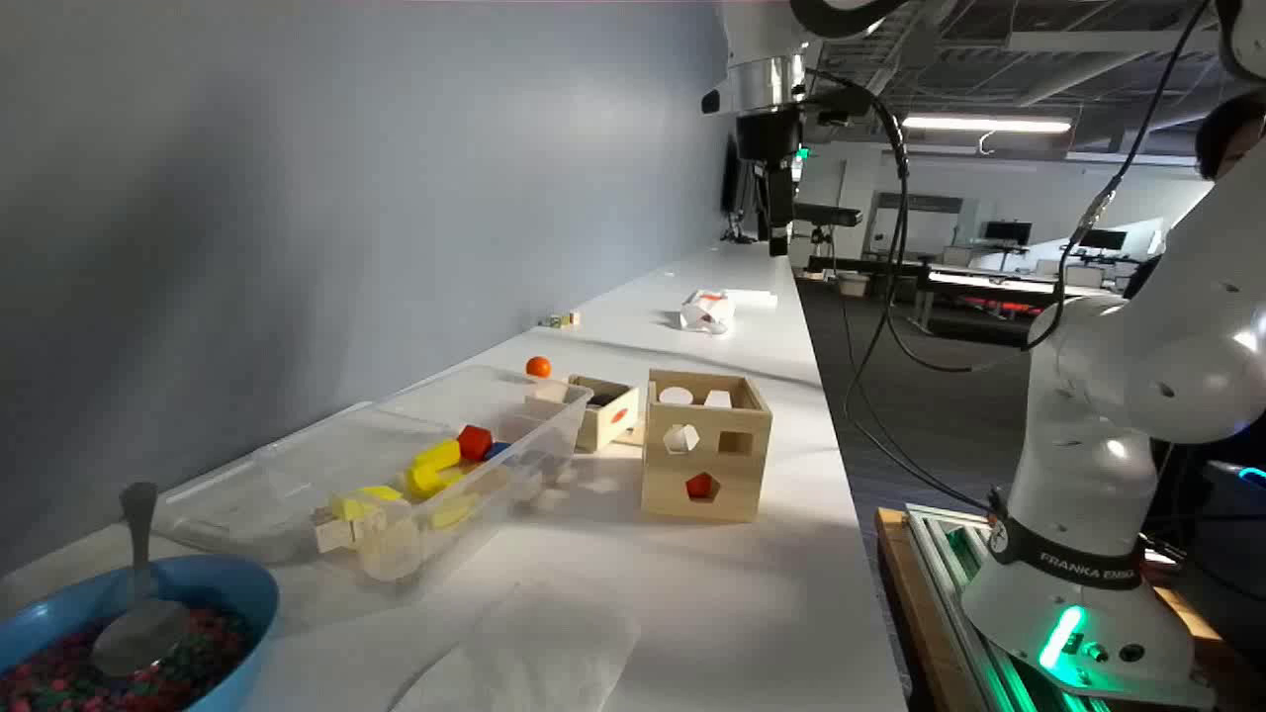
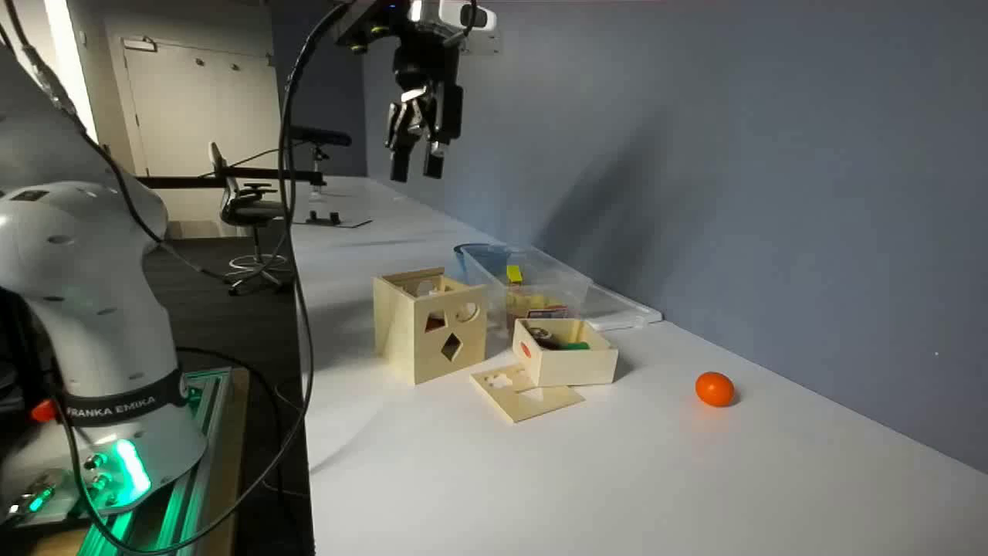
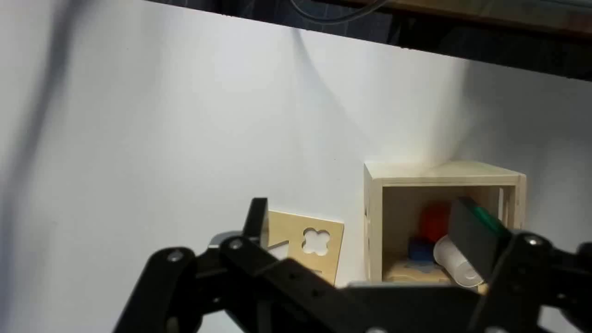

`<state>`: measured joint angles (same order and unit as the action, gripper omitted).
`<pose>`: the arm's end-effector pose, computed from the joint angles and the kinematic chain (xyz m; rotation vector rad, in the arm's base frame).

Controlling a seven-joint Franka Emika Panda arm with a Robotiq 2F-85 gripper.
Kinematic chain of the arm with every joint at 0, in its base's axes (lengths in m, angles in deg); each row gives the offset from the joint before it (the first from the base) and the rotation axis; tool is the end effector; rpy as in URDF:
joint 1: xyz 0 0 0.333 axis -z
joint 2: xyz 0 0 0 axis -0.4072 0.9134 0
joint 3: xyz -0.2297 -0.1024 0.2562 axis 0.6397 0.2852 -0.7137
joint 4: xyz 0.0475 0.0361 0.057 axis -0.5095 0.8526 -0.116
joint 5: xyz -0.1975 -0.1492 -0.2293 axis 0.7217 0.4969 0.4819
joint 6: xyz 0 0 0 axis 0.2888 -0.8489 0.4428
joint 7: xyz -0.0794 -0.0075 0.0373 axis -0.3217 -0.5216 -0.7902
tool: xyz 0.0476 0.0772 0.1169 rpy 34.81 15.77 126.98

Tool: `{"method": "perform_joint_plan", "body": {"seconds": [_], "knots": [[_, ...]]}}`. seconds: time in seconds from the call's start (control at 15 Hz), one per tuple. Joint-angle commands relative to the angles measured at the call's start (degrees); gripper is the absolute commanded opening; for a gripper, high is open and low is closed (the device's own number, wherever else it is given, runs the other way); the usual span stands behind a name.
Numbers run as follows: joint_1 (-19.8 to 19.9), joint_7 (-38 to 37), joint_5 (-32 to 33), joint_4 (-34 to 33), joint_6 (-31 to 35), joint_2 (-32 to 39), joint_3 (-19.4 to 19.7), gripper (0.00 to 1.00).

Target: Move the orange block to the left

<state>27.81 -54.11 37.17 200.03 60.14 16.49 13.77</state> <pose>0.2991 -0.0854 0.5746 2.9355 0.2412 -0.2595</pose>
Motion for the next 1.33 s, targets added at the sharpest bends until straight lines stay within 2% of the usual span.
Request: {"method": "perform_joint_plan", "body": {"seconds": [0.0,0.27,0.47,0.53,0.8,0.93,1.0,1.27], "knots": [[-0.9,-0.3,0.3,-0.2,-0.3,0.0,0.7,1.0],[2.8,-6.2,4.2,-0.7,8.2,0.6,3.3,1.0],[5.1,-6.1,3.4,-2.6,16.2,2.9,7.6,1.0],[5.5,-5.2,2.1,-3.4,18.4,3.8,9.1,1.0],[4.7,2.6,-10.5,-9.9,24.5,9.3,17.3,1.0],[4.3,7.7,-17.6,-14.5,22.7,13.2,20.4,1.0],[6.3,4.2,-12.6,-9.1,24.1,8.8,17.1,1.0],[6.8,5.1,-13.3,-9.9,24.1,10.0,17.0,1.0]]}}
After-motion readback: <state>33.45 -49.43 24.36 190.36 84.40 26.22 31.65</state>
